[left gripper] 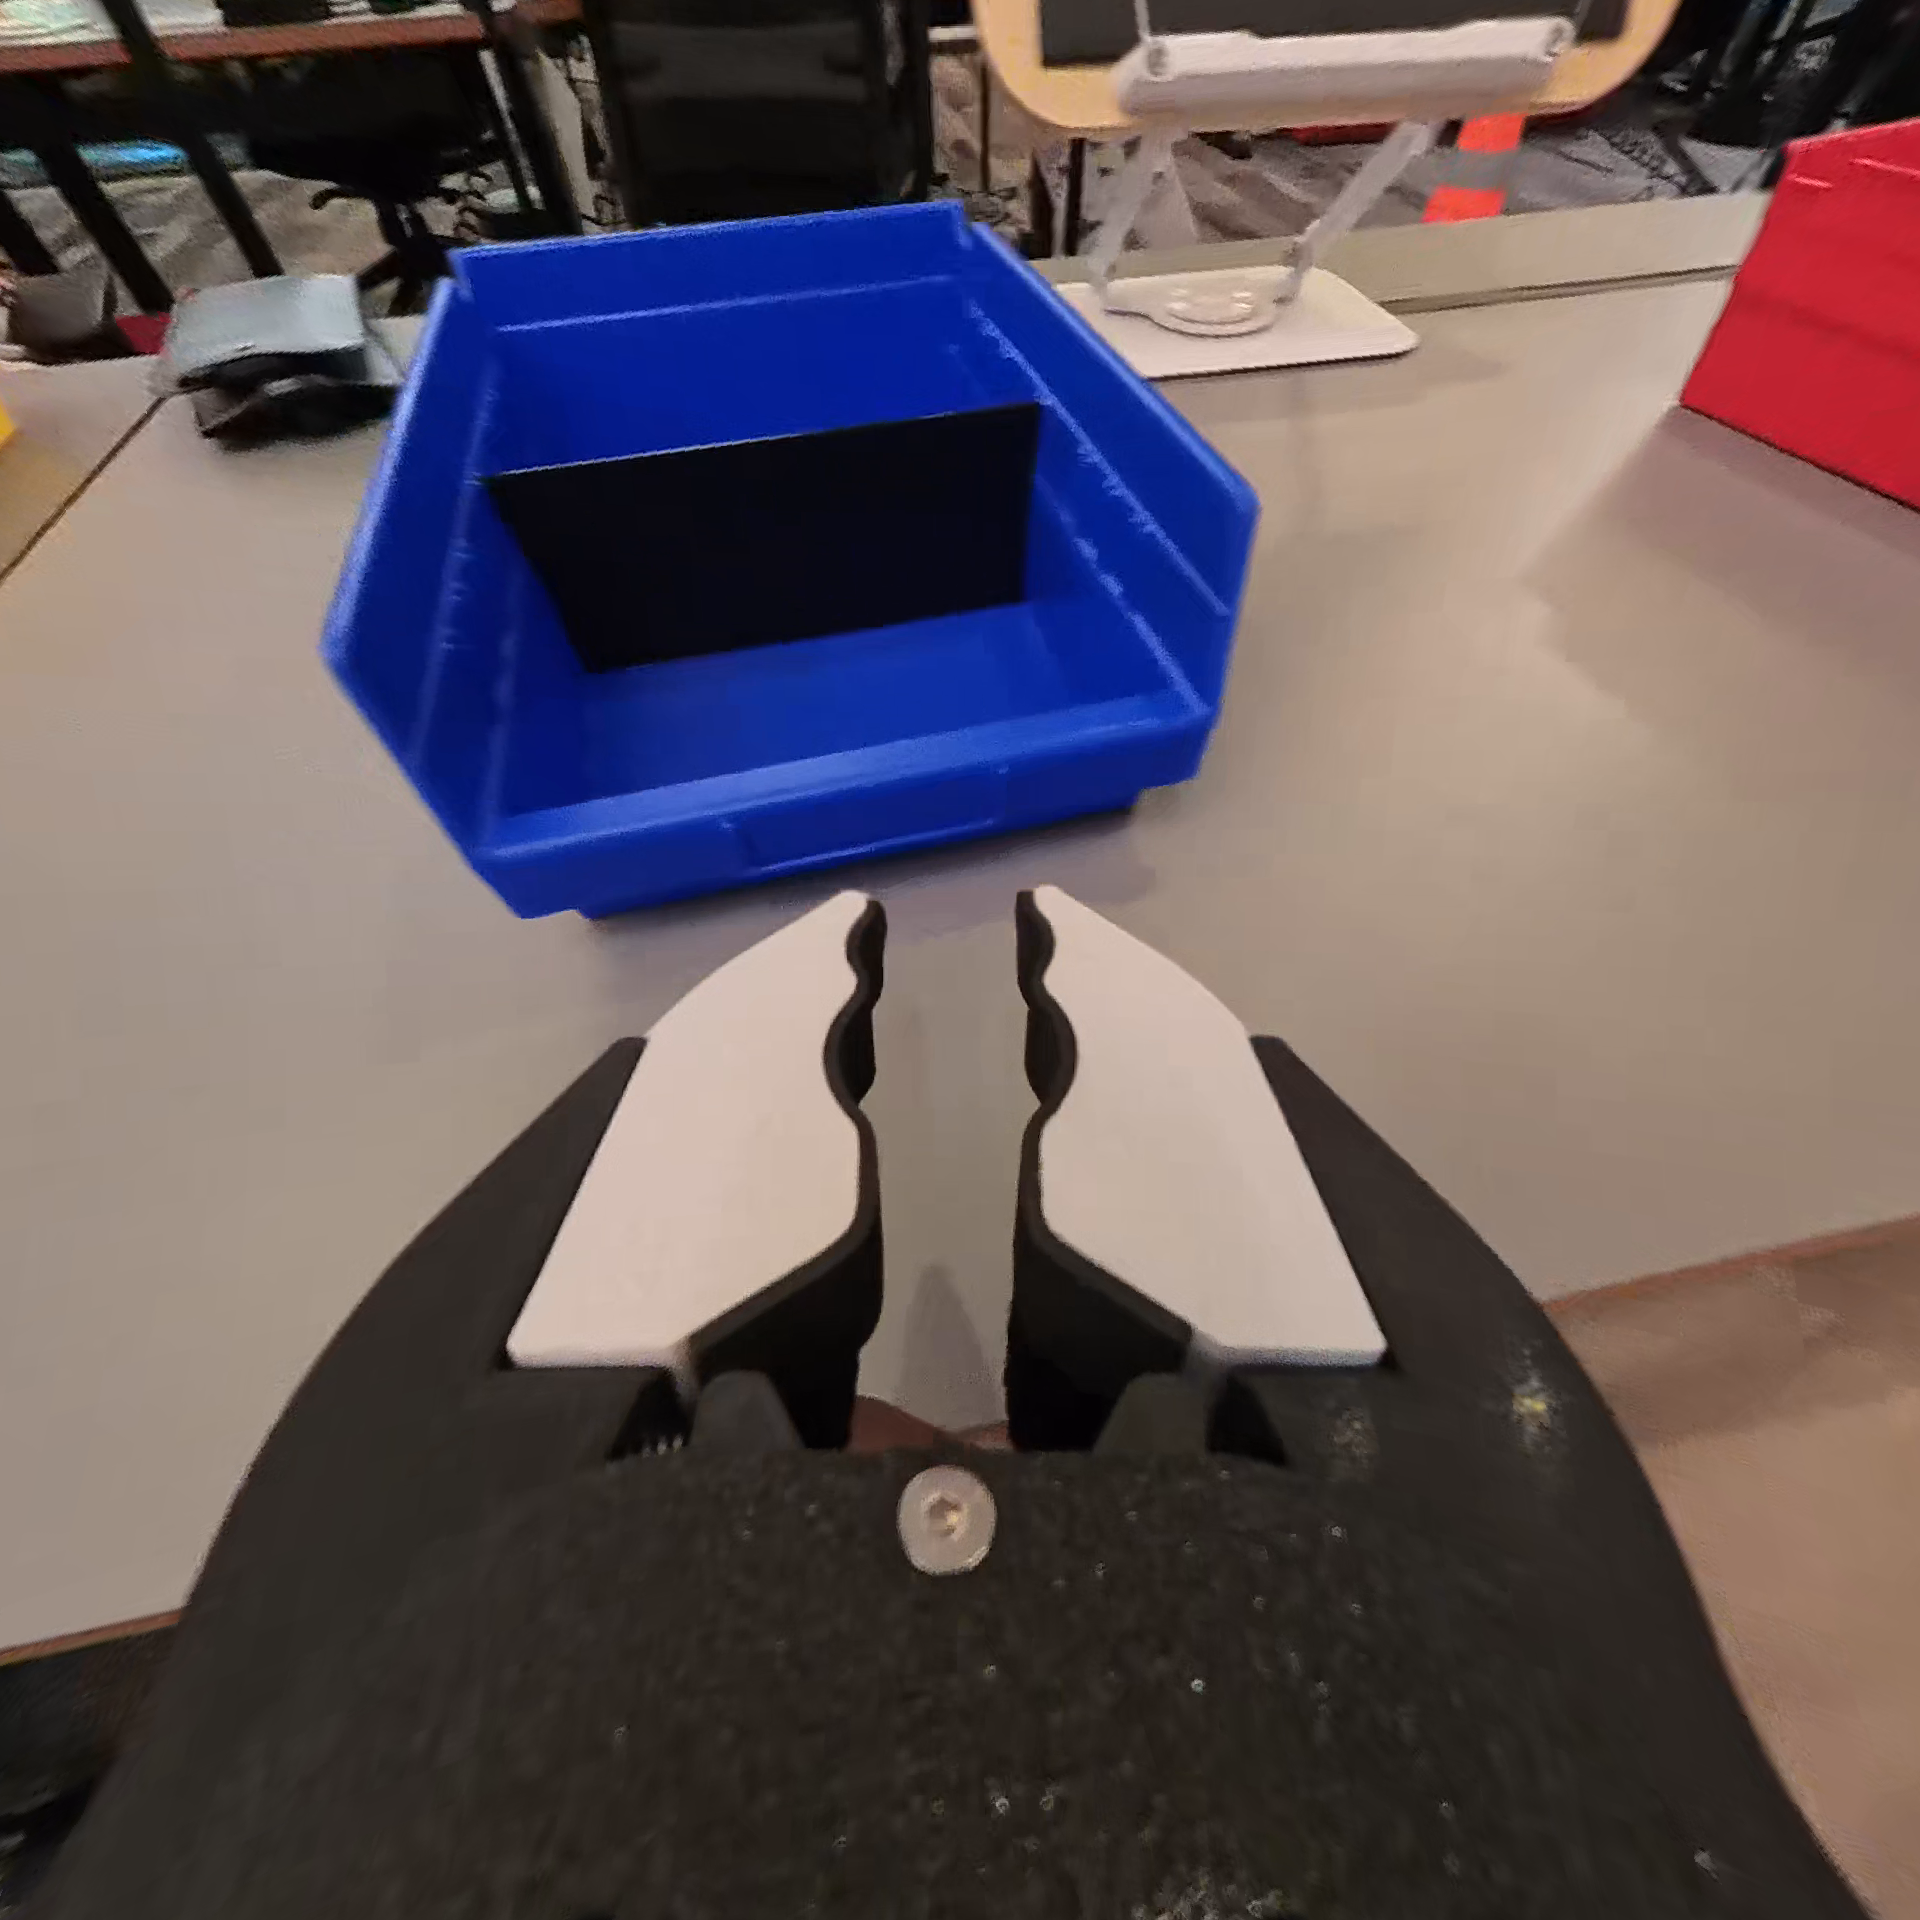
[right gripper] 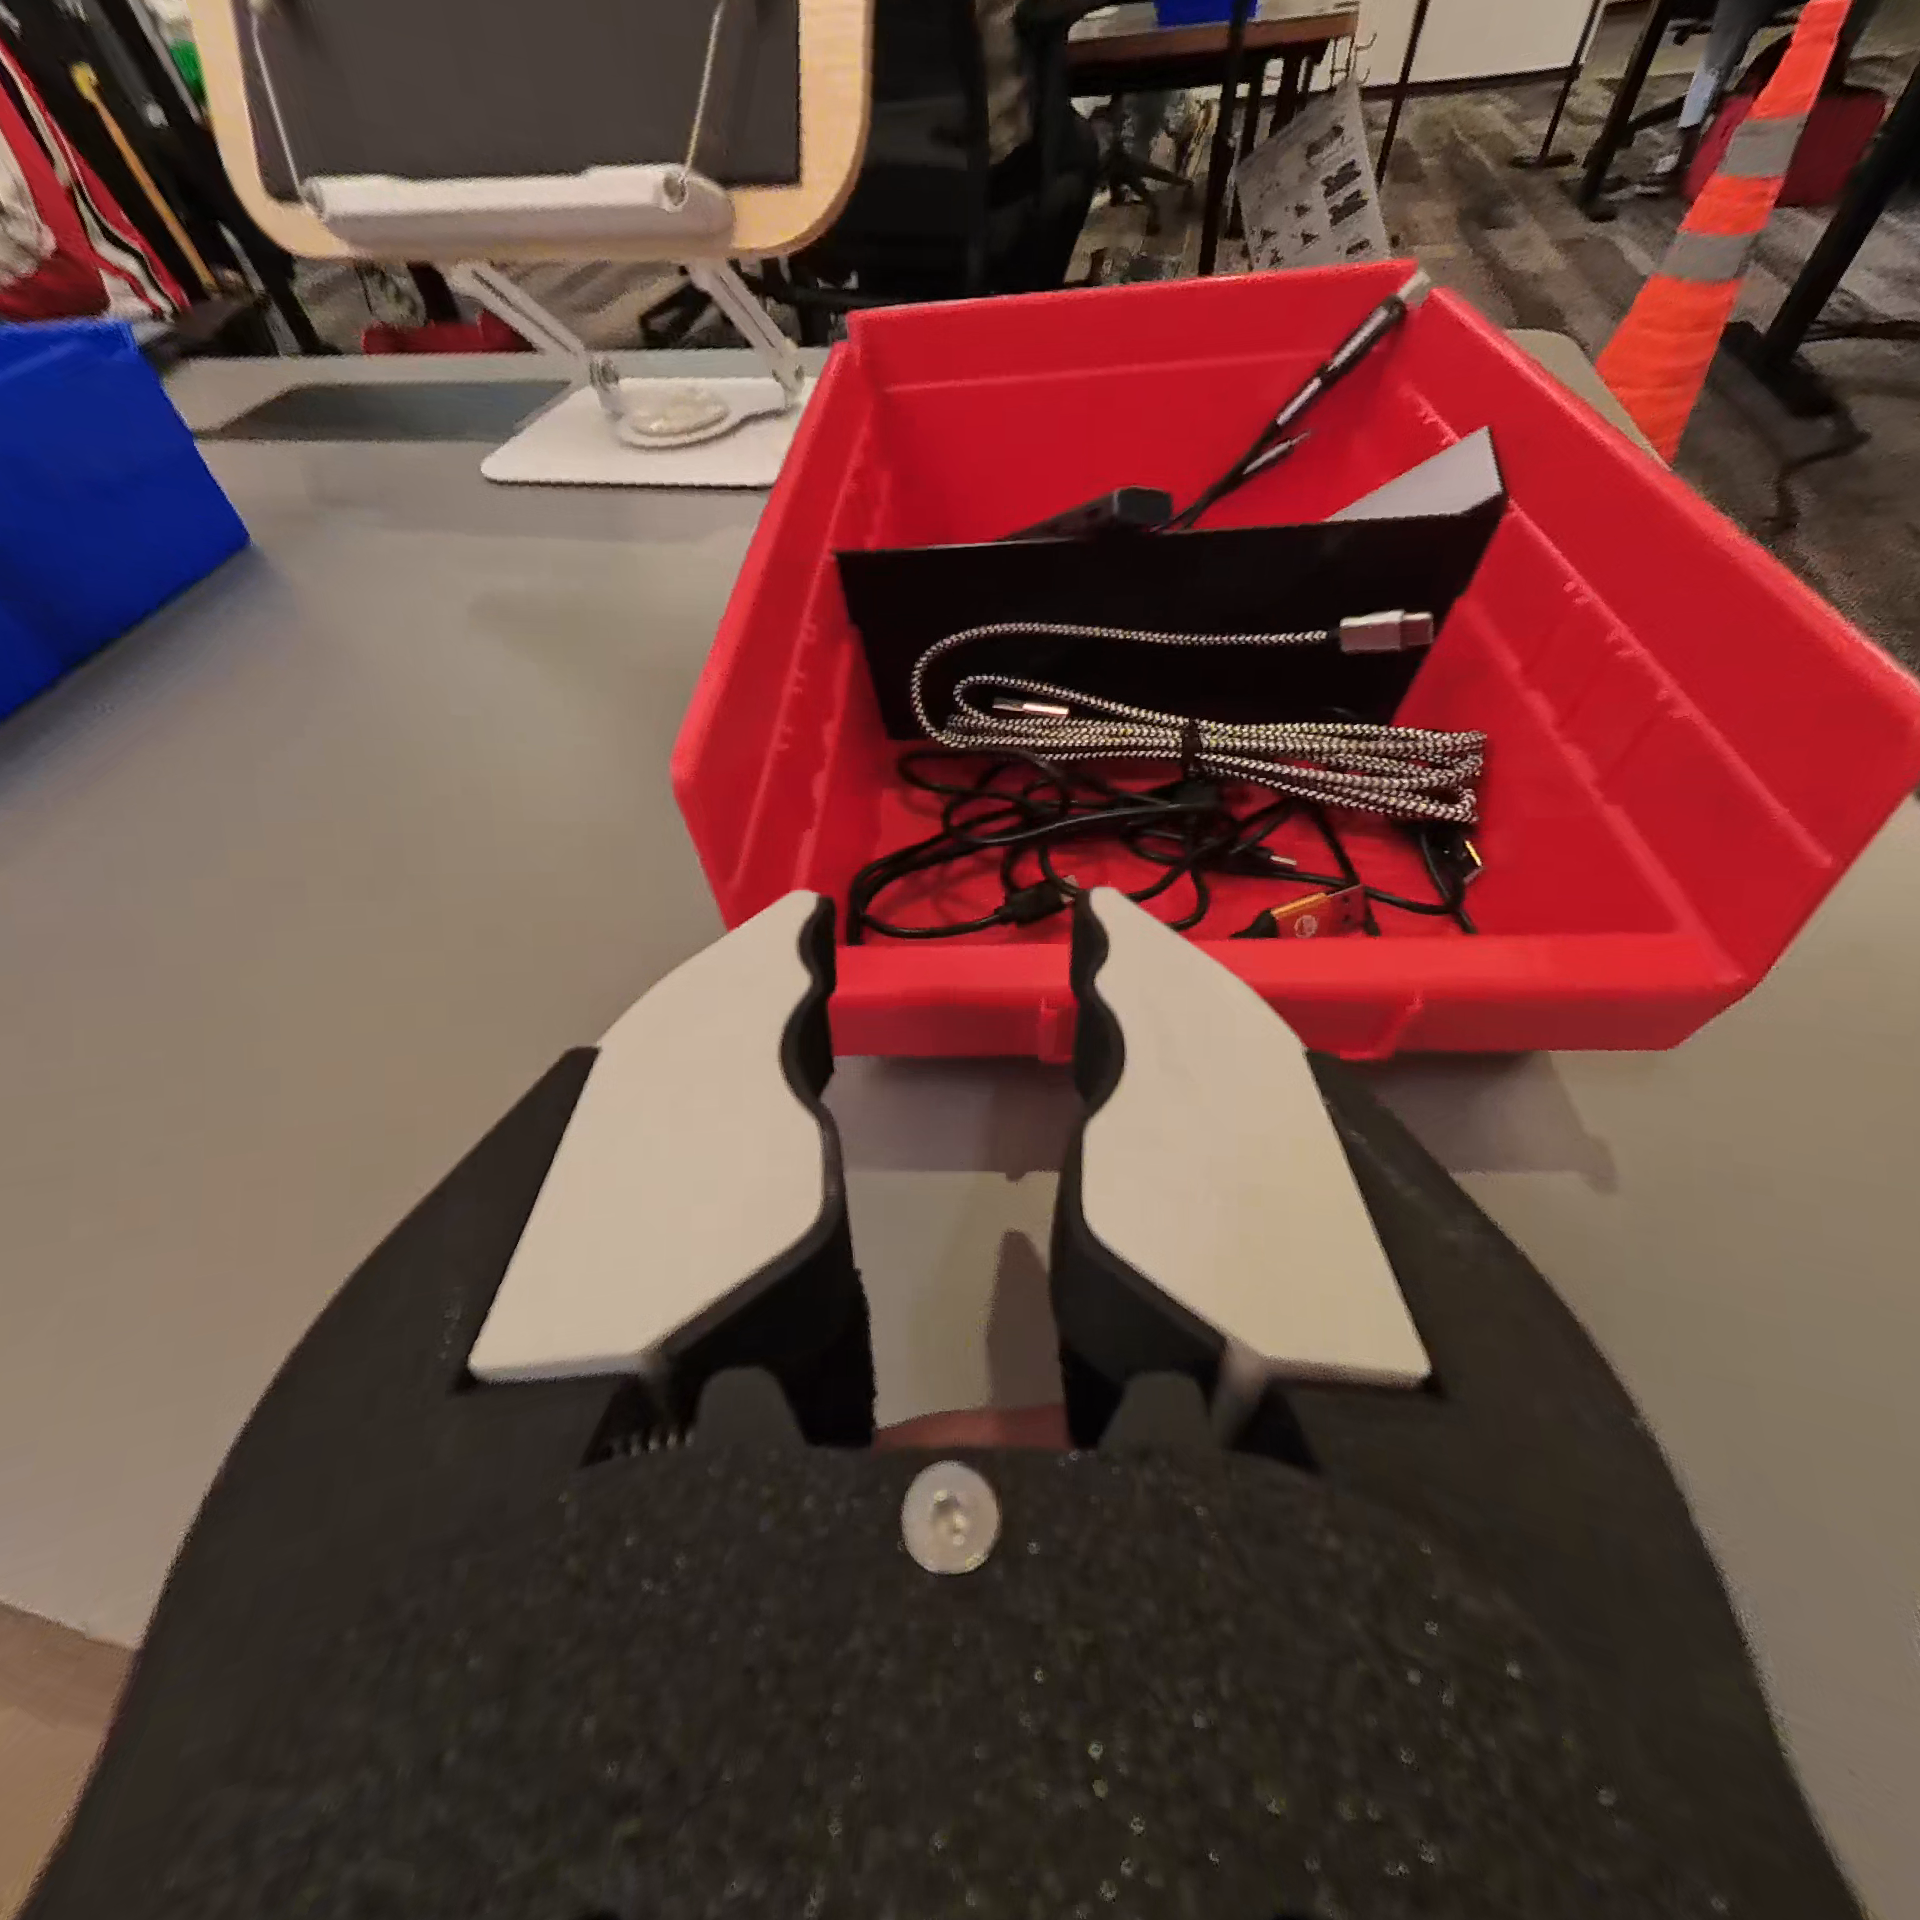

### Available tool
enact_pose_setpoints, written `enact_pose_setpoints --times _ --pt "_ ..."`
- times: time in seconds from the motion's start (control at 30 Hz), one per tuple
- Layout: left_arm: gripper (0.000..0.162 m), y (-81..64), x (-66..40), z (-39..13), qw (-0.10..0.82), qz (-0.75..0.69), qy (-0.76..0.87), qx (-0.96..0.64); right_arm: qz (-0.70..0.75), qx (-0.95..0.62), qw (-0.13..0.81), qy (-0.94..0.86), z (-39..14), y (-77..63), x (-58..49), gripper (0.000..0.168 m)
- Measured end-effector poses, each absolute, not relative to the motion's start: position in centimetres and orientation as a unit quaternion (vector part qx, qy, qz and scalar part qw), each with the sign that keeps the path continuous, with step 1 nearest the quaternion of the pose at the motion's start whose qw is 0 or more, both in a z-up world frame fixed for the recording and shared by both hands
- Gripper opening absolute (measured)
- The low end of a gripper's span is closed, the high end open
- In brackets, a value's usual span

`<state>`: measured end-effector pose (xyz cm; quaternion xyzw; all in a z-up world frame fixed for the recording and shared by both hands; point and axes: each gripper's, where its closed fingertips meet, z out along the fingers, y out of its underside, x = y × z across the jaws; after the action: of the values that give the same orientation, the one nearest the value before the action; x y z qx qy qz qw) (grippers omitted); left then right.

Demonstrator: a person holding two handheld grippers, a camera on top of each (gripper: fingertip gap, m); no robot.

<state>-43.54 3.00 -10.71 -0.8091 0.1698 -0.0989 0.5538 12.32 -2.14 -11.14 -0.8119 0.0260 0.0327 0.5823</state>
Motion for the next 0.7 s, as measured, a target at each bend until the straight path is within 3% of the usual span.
enact_pose_setpoints --times 0.7 --pt "0.025 4.6 -46.1 -11.7 0.547 -0.074 0.145 -0.821 0.026 -0.831 0.554 0.043 -13.0 -1.7 13.7 0.039"
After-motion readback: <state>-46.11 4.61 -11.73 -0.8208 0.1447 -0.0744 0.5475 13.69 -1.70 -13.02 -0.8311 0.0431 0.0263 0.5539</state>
